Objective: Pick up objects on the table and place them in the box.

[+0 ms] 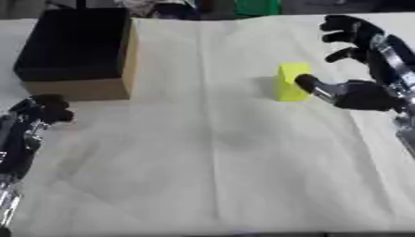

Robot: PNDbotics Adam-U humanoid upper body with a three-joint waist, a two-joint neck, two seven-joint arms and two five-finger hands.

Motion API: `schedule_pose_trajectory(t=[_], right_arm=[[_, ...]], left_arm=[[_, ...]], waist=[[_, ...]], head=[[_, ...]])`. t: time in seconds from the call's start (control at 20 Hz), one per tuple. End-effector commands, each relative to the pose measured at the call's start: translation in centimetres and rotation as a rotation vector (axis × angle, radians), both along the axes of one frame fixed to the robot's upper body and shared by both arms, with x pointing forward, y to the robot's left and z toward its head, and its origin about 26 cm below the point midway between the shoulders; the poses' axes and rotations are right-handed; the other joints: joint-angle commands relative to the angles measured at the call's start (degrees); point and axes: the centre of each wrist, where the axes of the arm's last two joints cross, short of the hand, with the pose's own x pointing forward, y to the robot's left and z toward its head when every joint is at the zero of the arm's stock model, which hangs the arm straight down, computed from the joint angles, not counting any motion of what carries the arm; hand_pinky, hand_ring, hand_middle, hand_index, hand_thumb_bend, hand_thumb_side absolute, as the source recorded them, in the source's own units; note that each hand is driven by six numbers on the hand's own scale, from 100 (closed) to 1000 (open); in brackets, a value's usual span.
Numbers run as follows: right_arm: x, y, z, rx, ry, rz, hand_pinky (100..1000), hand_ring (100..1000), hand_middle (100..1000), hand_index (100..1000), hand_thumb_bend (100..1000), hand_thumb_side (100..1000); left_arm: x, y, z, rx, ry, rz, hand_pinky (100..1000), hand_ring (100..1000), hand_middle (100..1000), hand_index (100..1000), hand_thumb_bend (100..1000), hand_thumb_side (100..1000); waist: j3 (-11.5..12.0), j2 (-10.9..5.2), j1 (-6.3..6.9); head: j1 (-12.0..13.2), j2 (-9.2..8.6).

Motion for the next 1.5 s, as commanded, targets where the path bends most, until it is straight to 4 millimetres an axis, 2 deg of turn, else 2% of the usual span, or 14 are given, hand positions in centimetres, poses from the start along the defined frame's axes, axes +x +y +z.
schedule_pose_trajectory(t=[0.05,0.3,0.6,1.1,1.5], right_arm=[[0.1,-1.3,2.2,-0.146,-0.008,0.019,718,884,861,933,739,291],[1.0,-2.4,3.4,-0.252,0.023,0.019,728,887,866,934,762,255],[2.4,-3.5,3.8,-0.337,0.074,-0.001,756,909,873,937,790,223],[4.7,-5.2,3.2,-0.445,0.163,-0.047,781,923,866,938,828,251],[6.7,-6.0,2.7,-0.487,0.195,-0.086,788,925,858,938,824,262]], left_arm=[[0.1,0.6,0.5,0.024,-0.016,0.003,675,613,597,716,456,571],[0.0,0.6,0.5,0.029,-0.013,0.002,675,613,597,716,455,572],[0.0,0.6,0.5,0.032,-0.013,-0.001,676,612,597,716,454,572],[0.1,0.6,0.7,0.036,-0.018,-0.008,676,612,596,716,452,571],[0.1,0.5,0.8,0.038,-0.021,-0.013,676,612,596,716,451,571]], waist=[[0.13,-1.09,-0.24],[0.53,-1.22,-0.43],[1.0,-1.32,-0.48],[1.5,-1.36,-0.48],[1.98,-1.36,-0.38]], head=[[0.19,-0.11],[0.13,-0.04],[-0.01,0.0],[-0.33,0.13],[-0.54,0.16]])
